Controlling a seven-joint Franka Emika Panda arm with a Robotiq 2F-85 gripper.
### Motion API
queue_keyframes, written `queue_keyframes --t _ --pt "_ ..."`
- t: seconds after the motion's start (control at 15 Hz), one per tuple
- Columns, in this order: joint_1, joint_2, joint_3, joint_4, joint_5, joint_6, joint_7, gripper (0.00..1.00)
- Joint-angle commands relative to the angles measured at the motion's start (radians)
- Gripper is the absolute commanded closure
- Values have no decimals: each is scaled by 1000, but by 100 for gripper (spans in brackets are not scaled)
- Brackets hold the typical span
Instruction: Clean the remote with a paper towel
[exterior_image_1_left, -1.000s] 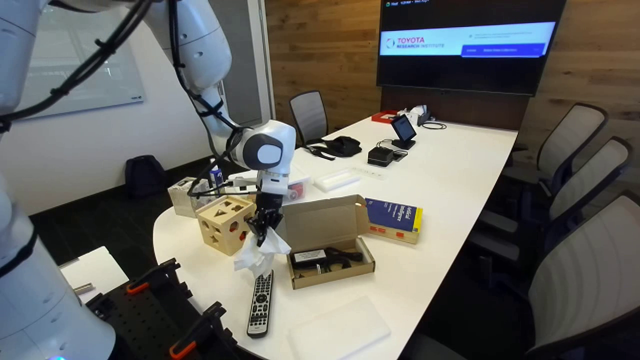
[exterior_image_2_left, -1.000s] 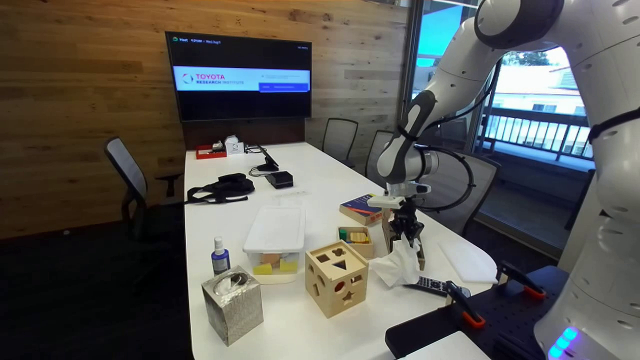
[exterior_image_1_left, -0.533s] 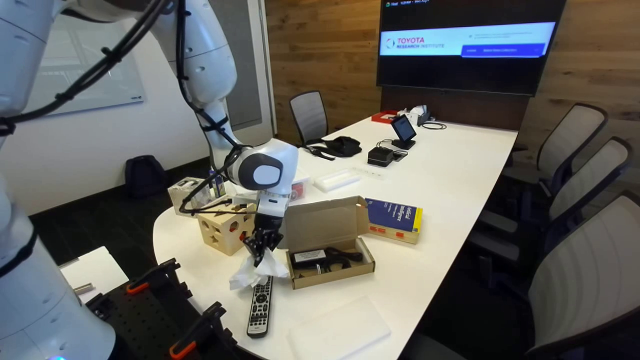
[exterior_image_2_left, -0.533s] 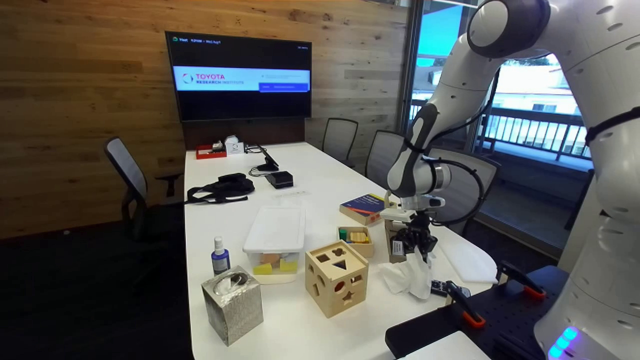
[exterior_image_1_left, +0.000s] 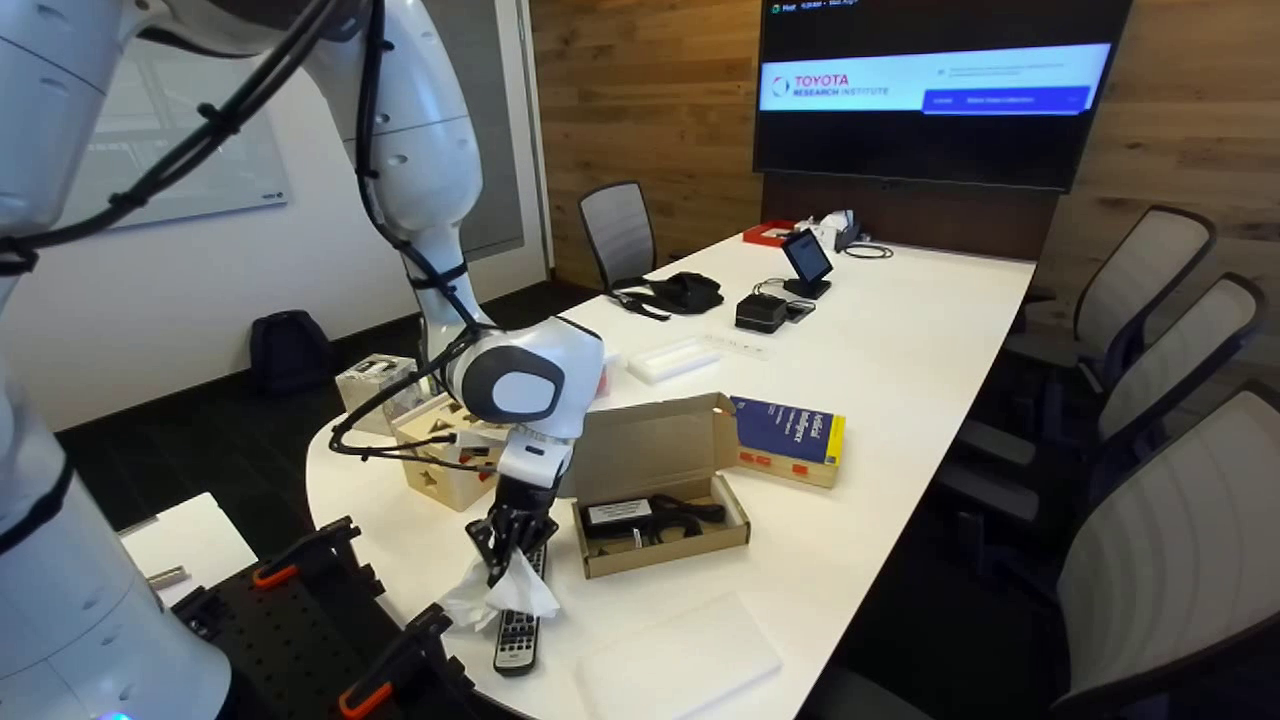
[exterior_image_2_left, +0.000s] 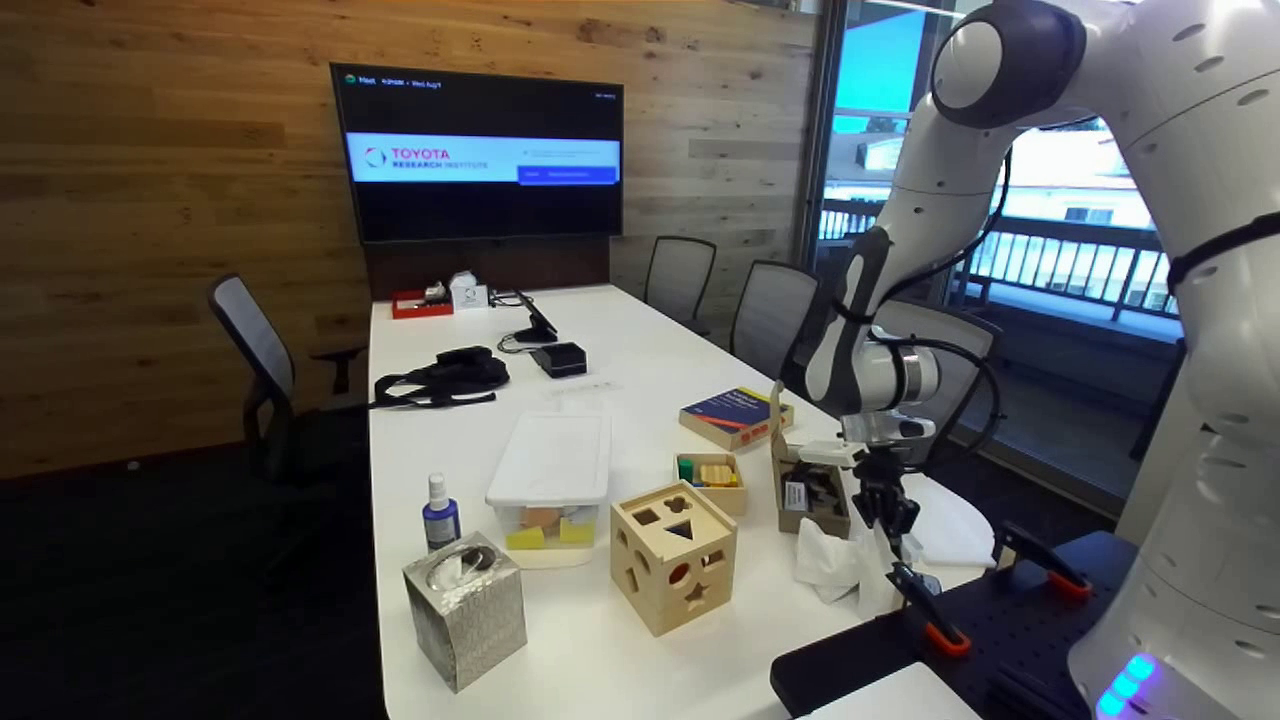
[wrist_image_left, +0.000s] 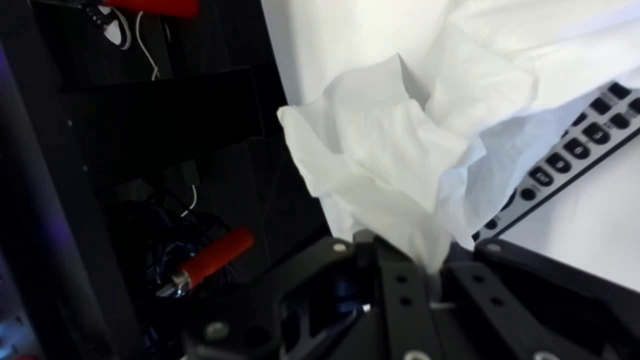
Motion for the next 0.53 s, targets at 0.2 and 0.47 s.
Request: queue_keyframes --t 0.2,0.47 --pt "-46 -28 -48 -112 71 124 29 100" --pt "-110 -17 -25 -131 163 267 8 100"
